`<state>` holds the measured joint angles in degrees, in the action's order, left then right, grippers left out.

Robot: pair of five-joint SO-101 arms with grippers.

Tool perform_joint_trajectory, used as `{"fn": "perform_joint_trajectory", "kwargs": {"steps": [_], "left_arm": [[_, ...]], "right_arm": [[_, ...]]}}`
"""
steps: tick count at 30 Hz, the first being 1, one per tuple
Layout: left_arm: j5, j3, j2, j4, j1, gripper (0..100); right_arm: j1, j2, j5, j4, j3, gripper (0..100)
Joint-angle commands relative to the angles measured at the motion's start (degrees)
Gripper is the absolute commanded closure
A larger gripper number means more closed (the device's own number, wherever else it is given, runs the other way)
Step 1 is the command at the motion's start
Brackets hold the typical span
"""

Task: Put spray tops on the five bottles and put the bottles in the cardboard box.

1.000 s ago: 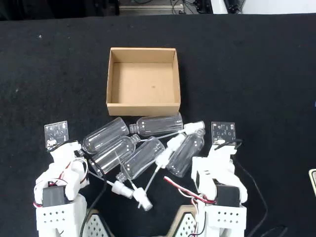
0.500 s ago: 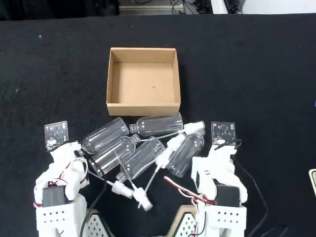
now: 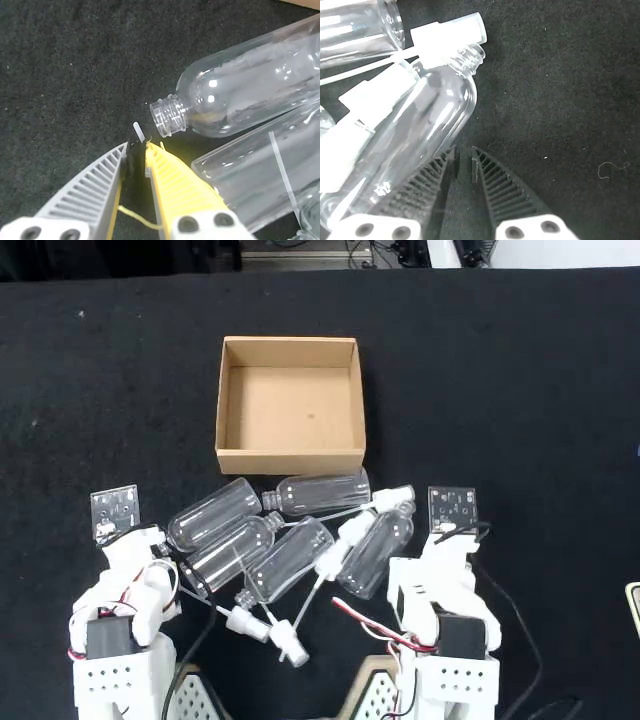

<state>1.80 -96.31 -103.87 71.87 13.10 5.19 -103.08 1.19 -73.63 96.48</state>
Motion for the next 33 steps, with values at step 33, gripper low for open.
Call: {"fn": "perform_joint_trajectory", "kwargs": {"steps": [33], "left_arm": [[-19.1,1.5,-0.6,-16.1,0.0,95]], "right_arm": [[1.2,-5.7,0.3,-1.3,0.0,98.7]]}}
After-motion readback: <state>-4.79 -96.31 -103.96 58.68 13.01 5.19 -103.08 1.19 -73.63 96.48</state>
